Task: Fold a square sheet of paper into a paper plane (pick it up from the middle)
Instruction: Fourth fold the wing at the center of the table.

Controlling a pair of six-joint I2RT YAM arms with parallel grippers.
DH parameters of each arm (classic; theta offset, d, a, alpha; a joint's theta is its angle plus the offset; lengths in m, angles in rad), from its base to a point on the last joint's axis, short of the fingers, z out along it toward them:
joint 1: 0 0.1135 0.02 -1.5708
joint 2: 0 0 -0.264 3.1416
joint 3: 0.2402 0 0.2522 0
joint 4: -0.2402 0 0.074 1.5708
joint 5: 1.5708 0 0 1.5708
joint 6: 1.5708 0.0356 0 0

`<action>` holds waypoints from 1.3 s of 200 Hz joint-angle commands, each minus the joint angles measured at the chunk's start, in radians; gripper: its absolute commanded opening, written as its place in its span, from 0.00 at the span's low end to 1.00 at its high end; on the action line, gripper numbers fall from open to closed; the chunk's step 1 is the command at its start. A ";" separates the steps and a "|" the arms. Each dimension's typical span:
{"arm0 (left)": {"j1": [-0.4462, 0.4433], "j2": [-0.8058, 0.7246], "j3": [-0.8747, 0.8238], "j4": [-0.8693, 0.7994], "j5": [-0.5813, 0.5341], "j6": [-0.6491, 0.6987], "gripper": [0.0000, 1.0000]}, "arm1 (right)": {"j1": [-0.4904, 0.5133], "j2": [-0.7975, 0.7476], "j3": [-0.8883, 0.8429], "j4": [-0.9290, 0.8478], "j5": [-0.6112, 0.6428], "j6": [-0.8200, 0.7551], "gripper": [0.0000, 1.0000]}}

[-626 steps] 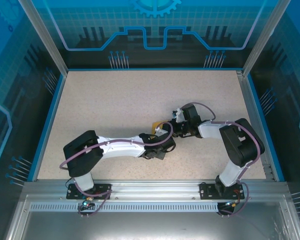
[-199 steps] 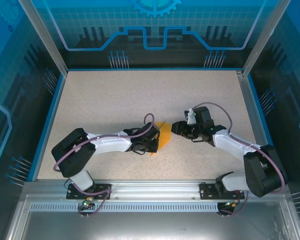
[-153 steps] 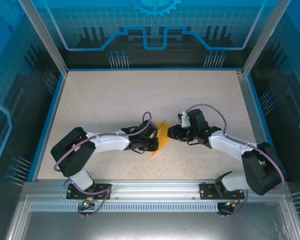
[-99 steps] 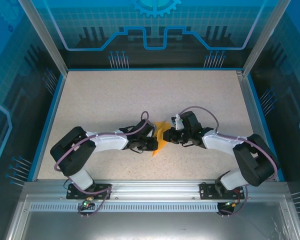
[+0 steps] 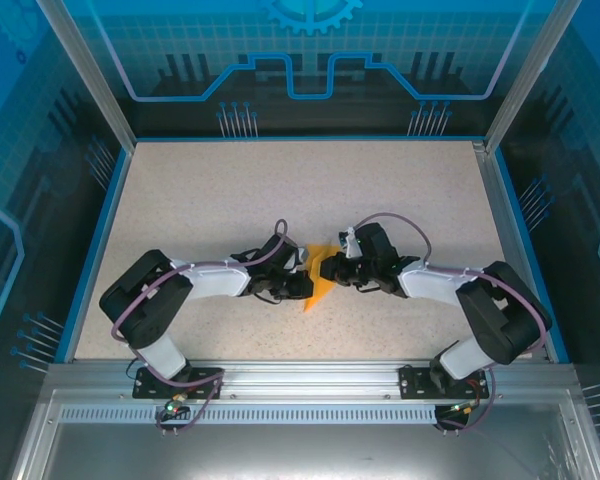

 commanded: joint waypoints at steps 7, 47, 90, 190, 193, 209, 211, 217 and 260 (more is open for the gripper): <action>0.022 0.026 -0.022 0.034 0.065 -0.012 0.11 | 0.018 0.035 -0.002 0.069 -0.001 0.035 0.15; 0.036 0.032 -0.028 0.038 0.083 -0.016 0.11 | 0.018 0.080 0.027 0.078 -0.013 0.033 0.15; 0.045 0.042 -0.024 0.042 0.098 -0.016 0.13 | 0.018 0.132 0.051 0.101 -0.020 0.046 0.15; 0.044 -0.043 -0.059 0.031 0.086 -0.016 0.23 | 0.016 0.154 0.063 0.073 0.005 0.044 0.15; 0.043 -0.043 -0.059 0.029 0.088 -0.016 0.23 | 0.015 0.155 0.063 0.073 0.004 0.044 0.15; 0.043 -0.046 -0.064 0.029 0.089 -0.014 0.23 | 0.015 0.154 0.067 0.069 0.002 0.044 0.15; 0.042 -0.046 -0.065 0.031 0.089 -0.014 0.23 | 0.015 0.153 0.068 0.069 0.003 0.044 0.15; 0.043 -0.045 -0.066 0.032 0.090 -0.014 0.24 | 0.014 0.151 0.065 0.067 0.002 0.042 0.15; 0.034 -0.042 -0.059 0.032 0.106 -0.006 0.25 | 0.014 0.143 0.066 0.057 0.005 0.037 0.16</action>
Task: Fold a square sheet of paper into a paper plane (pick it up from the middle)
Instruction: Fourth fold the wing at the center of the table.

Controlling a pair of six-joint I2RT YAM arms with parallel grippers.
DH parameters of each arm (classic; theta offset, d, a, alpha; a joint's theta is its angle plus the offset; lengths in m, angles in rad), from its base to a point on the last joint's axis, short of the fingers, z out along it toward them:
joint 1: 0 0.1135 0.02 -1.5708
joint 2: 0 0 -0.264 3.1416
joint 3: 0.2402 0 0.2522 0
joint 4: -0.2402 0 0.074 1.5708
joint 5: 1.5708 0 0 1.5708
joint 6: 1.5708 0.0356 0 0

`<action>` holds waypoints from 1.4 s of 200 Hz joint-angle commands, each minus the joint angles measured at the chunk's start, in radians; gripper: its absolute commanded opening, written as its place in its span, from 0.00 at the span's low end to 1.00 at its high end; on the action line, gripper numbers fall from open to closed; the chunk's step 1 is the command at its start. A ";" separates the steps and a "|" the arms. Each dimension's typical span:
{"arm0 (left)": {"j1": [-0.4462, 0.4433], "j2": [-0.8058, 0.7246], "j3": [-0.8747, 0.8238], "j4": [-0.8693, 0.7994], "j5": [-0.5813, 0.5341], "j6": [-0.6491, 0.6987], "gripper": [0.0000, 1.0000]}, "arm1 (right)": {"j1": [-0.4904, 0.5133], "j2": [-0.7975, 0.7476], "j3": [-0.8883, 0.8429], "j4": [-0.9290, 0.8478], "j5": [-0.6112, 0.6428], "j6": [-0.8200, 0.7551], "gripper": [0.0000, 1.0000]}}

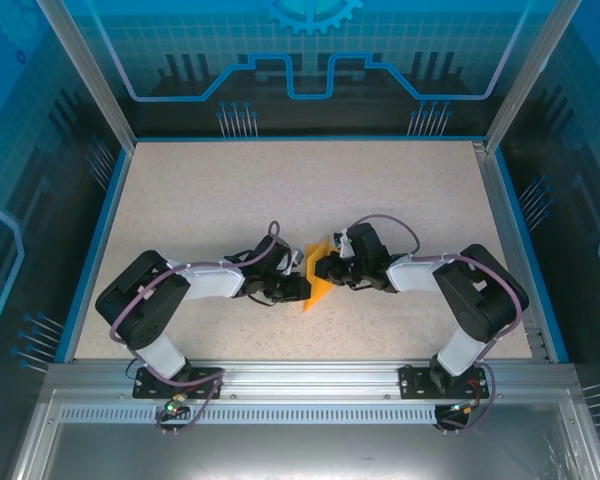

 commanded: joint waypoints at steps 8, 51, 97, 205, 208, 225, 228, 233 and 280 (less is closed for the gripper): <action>-0.004 -0.019 -0.007 0.006 0.032 0.005 0.25 | 0.011 -0.004 0.022 -0.018 -0.001 -0.002 0.16; -0.014 0.010 0.014 0.008 0.027 0.017 0.16 | 0.010 -0.008 0.019 -0.020 -0.002 -0.004 0.16; -0.016 0.020 0.017 0.022 0.035 0.034 0.07 | 0.004 -0.048 -0.001 -0.065 0.005 -0.023 0.16; 0.050 0.071 -0.002 0.099 0.174 -0.014 0.04 | 0.002 -0.094 -0.021 -0.056 -0.021 -0.028 0.17; 0.052 0.072 -0.005 0.104 0.174 -0.017 0.04 | 0.002 -0.094 -0.019 -0.056 -0.020 -0.026 0.17; 0.060 0.088 -0.015 0.128 0.193 -0.034 0.04 | 0.002 -0.087 -0.011 -0.049 -0.014 -0.020 0.17; 0.060 0.090 -0.016 0.129 0.197 -0.037 0.05 | 0.002 -0.084 -0.008 -0.049 -0.013 -0.020 0.17; 0.062 0.094 -0.015 0.133 0.199 -0.043 0.05 | 0.001 -0.079 -0.003 -0.050 -0.015 -0.019 0.17; 0.068 0.114 -0.024 0.153 0.209 -0.063 0.04 | 0.001 -0.037 0.024 -0.040 -0.030 -0.008 0.17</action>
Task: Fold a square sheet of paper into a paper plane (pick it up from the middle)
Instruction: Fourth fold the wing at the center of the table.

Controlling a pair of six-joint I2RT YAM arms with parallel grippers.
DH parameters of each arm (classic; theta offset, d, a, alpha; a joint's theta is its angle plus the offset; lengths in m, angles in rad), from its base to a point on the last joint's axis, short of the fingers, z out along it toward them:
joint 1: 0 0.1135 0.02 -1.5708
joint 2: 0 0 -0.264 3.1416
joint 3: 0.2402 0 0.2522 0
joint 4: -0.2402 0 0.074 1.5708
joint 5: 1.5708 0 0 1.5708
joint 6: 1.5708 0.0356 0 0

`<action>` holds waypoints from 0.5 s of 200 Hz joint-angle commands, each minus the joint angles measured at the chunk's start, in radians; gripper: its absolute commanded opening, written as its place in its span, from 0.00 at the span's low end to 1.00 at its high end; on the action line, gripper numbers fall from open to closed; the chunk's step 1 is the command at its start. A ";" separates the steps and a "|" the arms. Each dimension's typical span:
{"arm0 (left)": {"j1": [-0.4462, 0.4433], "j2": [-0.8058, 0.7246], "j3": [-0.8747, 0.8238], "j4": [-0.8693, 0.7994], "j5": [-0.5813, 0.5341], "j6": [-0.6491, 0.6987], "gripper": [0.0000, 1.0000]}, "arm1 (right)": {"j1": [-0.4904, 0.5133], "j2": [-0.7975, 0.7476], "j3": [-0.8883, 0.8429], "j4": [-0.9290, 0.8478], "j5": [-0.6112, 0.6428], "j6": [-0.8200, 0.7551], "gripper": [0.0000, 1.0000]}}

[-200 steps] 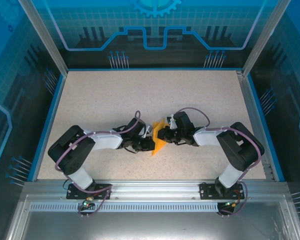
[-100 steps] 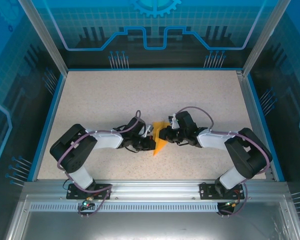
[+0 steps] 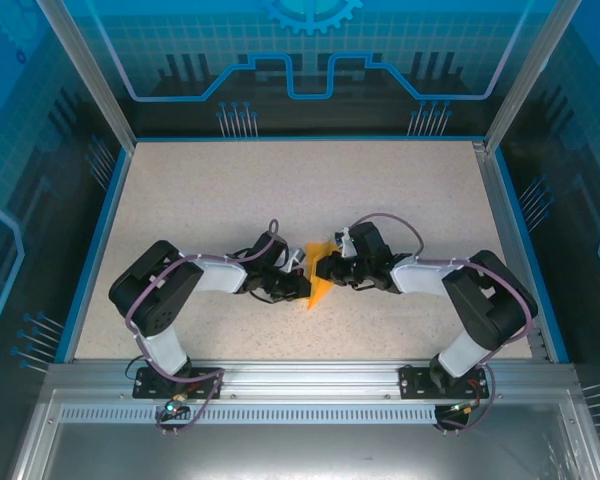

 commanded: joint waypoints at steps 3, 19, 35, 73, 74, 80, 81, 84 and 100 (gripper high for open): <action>0.016 0.015 -0.025 0.024 0.032 -0.021 0.05 | 0.002 0.022 0.030 0.016 -0.018 0.010 0.17; 0.024 0.021 -0.031 0.026 0.033 -0.027 0.04 | 0.001 0.035 0.041 0.037 -0.027 0.005 0.17; 0.031 0.019 -0.046 0.045 0.033 -0.043 0.04 | -0.002 0.049 0.045 0.036 -0.021 0.004 0.17; 0.037 0.032 -0.042 0.046 0.041 -0.063 0.04 | -0.011 0.082 0.055 0.051 -0.027 0.014 0.17; 0.038 0.033 -0.042 0.045 0.041 -0.063 0.04 | -0.011 0.083 0.055 0.051 -0.025 0.013 0.17; 0.038 0.035 -0.038 0.041 0.041 -0.063 0.04 | -0.012 0.087 0.059 0.051 -0.025 0.014 0.17; 0.037 0.037 -0.038 0.040 0.041 -0.063 0.04 | -0.013 0.088 0.059 0.051 -0.025 0.014 0.17; 0.038 0.037 -0.035 0.037 0.041 -0.063 0.04 | -0.013 0.090 0.060 0.051 -0.025 0.013 0.17; 0.041 0.043 -0.036 0.035 0.041 -0.073 0.04 | -0.017 0.099 0.060 0.052 -0.021 0.019 0.17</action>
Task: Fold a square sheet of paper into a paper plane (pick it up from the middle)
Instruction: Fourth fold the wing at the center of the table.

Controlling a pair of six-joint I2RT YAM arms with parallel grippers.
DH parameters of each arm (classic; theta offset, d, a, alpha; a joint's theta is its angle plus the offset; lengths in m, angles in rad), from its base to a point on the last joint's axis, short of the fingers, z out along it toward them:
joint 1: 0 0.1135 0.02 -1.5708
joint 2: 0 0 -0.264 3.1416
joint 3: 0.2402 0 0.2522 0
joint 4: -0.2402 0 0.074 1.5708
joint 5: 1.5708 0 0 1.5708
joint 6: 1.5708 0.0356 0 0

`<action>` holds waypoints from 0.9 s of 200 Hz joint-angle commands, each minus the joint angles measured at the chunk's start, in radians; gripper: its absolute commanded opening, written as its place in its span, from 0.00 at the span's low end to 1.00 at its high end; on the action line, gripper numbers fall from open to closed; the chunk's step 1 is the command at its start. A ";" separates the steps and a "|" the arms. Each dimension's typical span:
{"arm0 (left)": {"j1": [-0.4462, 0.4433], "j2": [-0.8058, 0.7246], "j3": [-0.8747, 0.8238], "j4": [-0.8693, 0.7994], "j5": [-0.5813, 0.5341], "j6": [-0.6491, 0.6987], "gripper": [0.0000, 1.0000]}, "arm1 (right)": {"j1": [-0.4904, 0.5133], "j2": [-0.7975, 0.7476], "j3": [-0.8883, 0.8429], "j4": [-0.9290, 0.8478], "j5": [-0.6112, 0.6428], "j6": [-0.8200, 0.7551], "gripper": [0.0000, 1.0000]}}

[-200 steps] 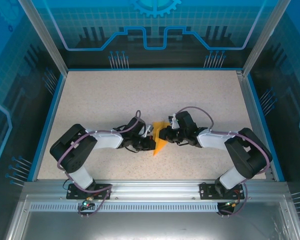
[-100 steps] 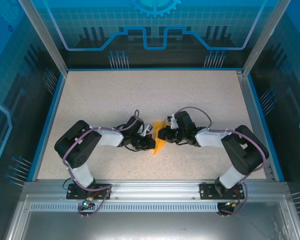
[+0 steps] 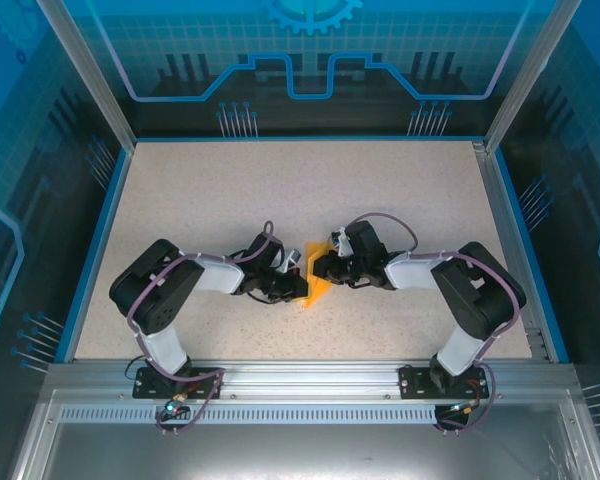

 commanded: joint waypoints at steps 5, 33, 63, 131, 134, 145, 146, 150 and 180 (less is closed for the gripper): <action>0.015 0.033 -0.001 -0.021 0.011 -0.020 0.04 | -0.017 0.023 0.027 0.021 -0.006 0.014 0.17; 0.021 0.039 0.011 -0.038 0.024 -0.012 0.04 | -0.023 0.033 0.031 0.013 -0.002 0.013 0.17; 0.032 0.044 0.023 -0.066 0.043 -0.004 0.04 | -0.026 0.035 0.029 0.012 -0.002 0.009 0.17; 0.043 0.071 0.049 -0.089 0.082 0.010 0.04 | -0.005 0.011 0.046 0.024 -0.051 -0.015 0.17; 0.044 0.071 0.048 -0.089 0.083 0.012 0.04 | -0.006 0.017 0.049 0.021 -0.049 -0.016 0.17; 0.045 0.074 0.047 -0.090 0.082 0.011 0.04 | -0.009 0.039 0.057 0.025 -0.051 -0.014 0.17; 0.045 0.073 0.046 -0.090 0.082 0.009 0.04 | -0.010 0.041 0.058 0.025 -0.050 -0.014 0.17; 0.046 0.073 0.046 -0.089 0.082 0.009 0.04 | -0.012 0.049 0.061 0.030 -0.050 -0.012 0.17; 0.047 0.077 0.051 -0.103 0.083 0.012 0.04 | -0.020 0.094 0.086 0.015 -0.031 -0.017 0.17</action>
